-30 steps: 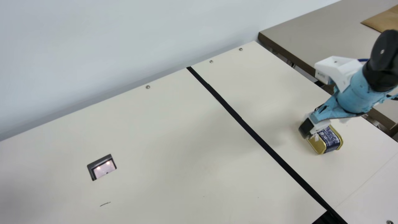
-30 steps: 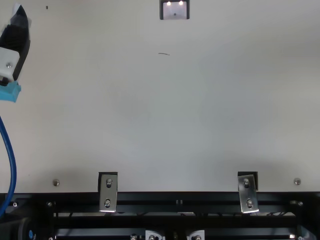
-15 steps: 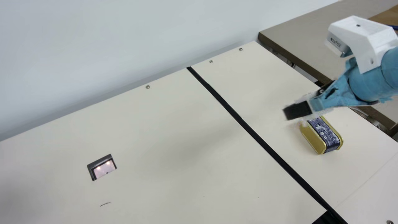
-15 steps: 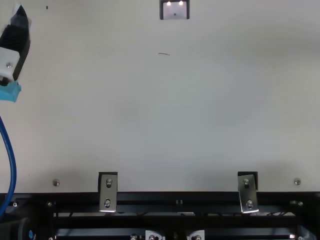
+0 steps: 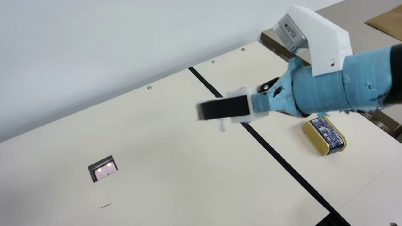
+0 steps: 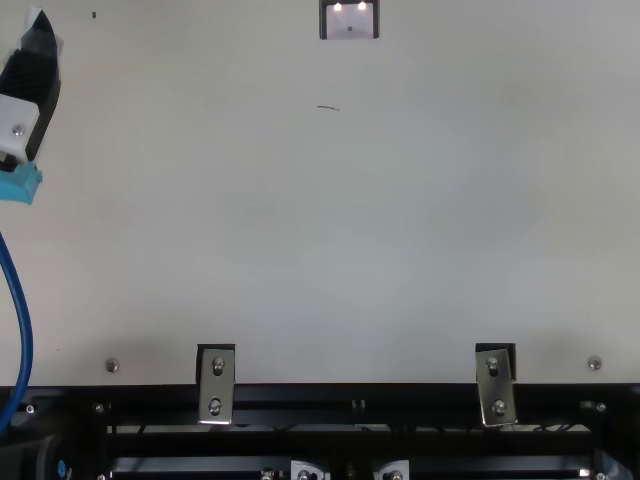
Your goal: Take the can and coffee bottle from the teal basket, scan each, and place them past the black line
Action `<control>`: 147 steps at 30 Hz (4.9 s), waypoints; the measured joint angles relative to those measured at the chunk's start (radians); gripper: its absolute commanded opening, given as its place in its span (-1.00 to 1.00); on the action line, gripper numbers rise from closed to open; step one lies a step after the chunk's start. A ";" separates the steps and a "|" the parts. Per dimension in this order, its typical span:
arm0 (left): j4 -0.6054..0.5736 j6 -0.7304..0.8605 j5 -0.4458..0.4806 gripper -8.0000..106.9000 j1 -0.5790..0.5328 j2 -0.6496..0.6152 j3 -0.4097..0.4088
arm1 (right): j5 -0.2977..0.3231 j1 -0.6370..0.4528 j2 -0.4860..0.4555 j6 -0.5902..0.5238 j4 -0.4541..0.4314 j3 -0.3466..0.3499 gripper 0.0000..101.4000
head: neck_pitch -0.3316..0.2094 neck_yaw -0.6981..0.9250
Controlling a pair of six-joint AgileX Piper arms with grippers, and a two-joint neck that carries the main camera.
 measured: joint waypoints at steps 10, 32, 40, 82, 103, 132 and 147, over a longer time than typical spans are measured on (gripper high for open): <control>0.000 0.000 0.000 0.71 0.000 0.000 0.000 | 0.004 0.075 -0.080 0.168 0.155 0.004 1.00 | 0.000 0.000; 0.000 0.000 0.000 0.71 0.000 0.000 0.000 | 0.000 0.075 -0.080 0.168 0.156 0.004 1.00 | -0.041 0.430; 0.000 0.000 0.000 0.71 0.000 0.000 0.000 | 0.000 0.075 -0.080 0.168 0.156 0.004 1.00 | -0.087 0.768; 0.189 -0.276 -0.161 0.71 0.059 0.170 -0.124 | 0.000 0.075 -0.080 0.168 0.156 0.004 1.00 | -0.097 1.408; 0.905 -1.070 0.017 0.71 0.333 0.603 -0.500 | 0.000 0.075 -0.080 0.168 0.156 0.004 1.00 | -0.097 1.408; 1.204 -1.102 0.653 0.71 0.348 1.060 -1.119 | 0.000 0.075 -0.080 0.168 0.156 0.004 1.00 | -0.092 1.408; 1.291 -1.042 0.696 0.71 0.341 1.160 -1.057 | 0.000 0.075 -0.080 0.168 0.156 0.004 1.00 | -0.097 1.408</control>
